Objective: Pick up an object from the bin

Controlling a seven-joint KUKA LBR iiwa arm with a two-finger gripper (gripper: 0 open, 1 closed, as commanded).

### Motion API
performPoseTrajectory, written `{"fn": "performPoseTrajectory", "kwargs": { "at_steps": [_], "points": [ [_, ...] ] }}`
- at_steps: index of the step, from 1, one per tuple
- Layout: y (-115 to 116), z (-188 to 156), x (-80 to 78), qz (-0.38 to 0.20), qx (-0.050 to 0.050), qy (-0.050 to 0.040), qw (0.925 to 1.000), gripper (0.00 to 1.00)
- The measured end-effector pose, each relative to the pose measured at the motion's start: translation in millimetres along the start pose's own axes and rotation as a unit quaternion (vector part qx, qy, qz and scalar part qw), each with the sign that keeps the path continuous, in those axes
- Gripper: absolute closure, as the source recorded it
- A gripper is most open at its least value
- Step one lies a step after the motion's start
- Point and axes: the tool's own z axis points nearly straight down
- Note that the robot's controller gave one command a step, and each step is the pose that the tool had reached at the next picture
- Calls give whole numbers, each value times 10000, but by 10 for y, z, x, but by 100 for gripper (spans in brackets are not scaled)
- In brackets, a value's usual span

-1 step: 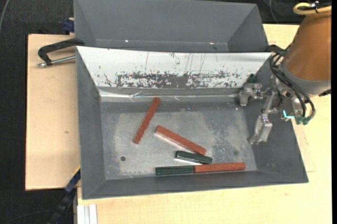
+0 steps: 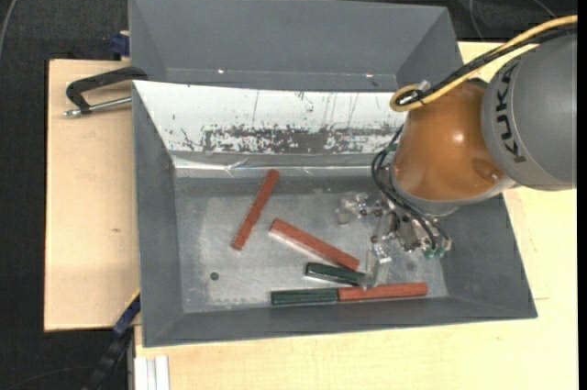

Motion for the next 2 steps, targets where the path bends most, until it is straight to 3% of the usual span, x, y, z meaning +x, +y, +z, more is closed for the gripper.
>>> {"fn": "performPoseTrajectory", "kwargs": {
  "at_steps": [1, 2],
  "points": [
    [686, 375, -464, -212, -11, -33, 9998, 0],
    [641, 362, -452, -179, 5, -25, 9998, 100]
  ]
}}
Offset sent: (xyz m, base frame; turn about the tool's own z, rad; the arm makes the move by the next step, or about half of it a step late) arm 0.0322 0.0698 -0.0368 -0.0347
